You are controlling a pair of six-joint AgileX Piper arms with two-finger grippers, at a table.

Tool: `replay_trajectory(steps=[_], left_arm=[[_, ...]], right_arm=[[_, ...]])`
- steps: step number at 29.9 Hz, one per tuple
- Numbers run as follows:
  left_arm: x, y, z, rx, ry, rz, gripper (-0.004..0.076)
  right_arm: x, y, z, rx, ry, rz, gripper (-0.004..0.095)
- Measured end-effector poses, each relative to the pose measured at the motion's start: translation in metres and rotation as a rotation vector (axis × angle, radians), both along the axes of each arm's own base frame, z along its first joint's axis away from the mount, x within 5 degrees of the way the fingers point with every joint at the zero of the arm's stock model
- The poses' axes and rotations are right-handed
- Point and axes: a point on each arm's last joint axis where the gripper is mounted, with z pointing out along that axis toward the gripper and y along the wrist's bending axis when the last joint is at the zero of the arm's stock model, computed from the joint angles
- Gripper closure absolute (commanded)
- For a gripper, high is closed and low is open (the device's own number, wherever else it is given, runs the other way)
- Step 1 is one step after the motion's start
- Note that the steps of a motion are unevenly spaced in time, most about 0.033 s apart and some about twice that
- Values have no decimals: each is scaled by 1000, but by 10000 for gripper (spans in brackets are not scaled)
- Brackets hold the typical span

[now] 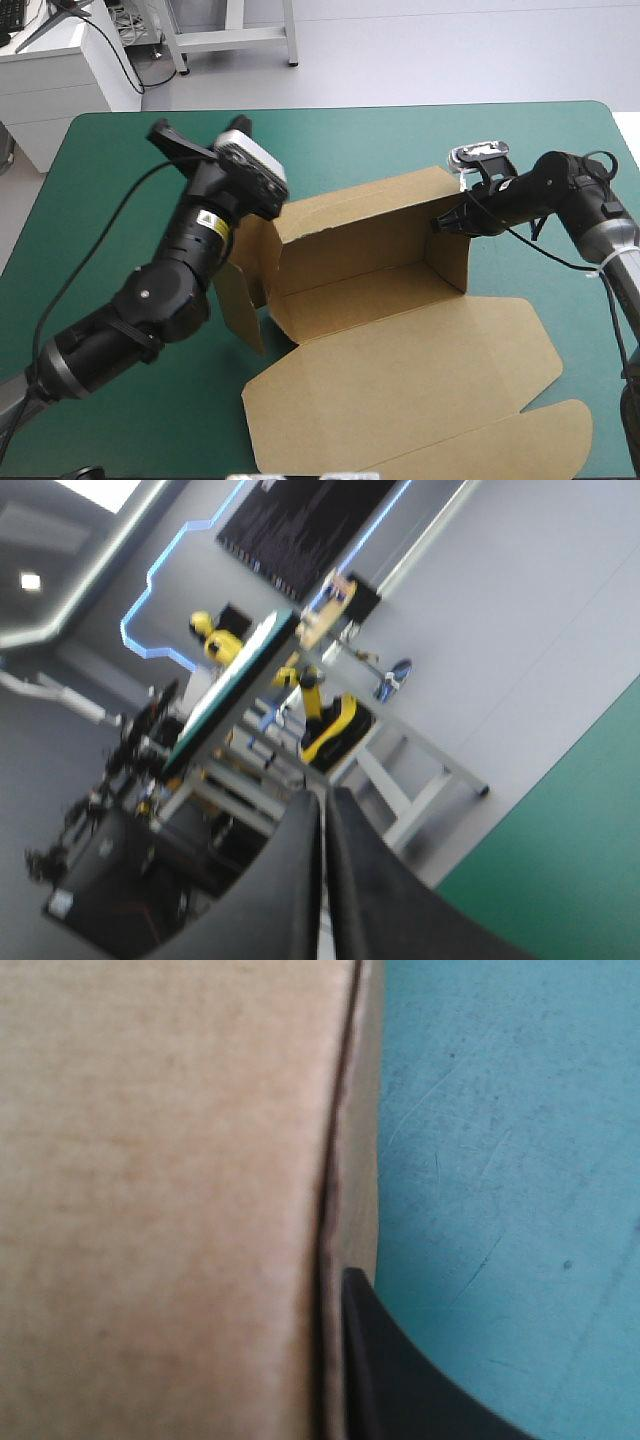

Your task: Fold the box

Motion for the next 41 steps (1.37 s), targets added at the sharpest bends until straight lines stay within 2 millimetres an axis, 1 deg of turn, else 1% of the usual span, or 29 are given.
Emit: replay_trajectory(steps=[4, 6, 8, 9, 11, 12, 15, 19, 21, 22, 24, 28, 29, 32, 35, 38, 41], left_arm=[[35, 51, -9, -162, 129, 175, 729], [47, 73, -14, -269, 195, 242, 729], [56, 98, -20, -399, 258, 319, 729], [58, 107, -22, -447, 280, 348, 729], [62, 126, -27, -530, 328, 417, 729], [63, 133, -30, -551, 353, 447, 729], [63, 148, -38, -569, 435, 512, 729], [59, 152, -47, -629, 556, 537, 730], [58, 149, -49, -681, 595, 520, 730], [58, 148, -50, -700, 605, 511, 730], [58, 145, -49, -735, 613, 486, 730], [58, 143, -49, -753, 617, 471, 730], [58, 143, -49, -755, 619, 470, 730], [58, 142, -49, -759, 626, 464, 730], [58, 142, -49, -757, 630, 455, 730], [58, 141, -49, -758, 631, 454, 730], [58, 141, -49, -755, 631, 453, 730]], right_arm=[[0, 6, 20, -17, 23, -43, 905], [3, 7, 23, -20, 47, -54, 905], [10, 8, 20, -27, 78, -56, 905], [14, 9, 17, -29, 92, -58, 905], [25, 11, 5, -36, 130, -60, 904], [31, 12, -1, -36, 145, -60, 904], [42, 13, -3, -31, 147, -70, 904], [59, 17, -11, 4, 108, -93, 902], [68, 19, -17, 18, 82, -98, 895], [71, 19, -20, 23, 75, -99, 874], [77, 20, -25, 32, 57, -104, 805], [83, 22, -32, 48, 47, -116, 560], [83, 22, -36, 48, 62, -116, 513], [86, 23, -41, 43, 78, -120, 451], [89, 22, -33, 27, 45, -117, 449], [92, 20, -18, -2, 3, -107, 449], [92, 16, 2, -57, -24, -89, 449]])
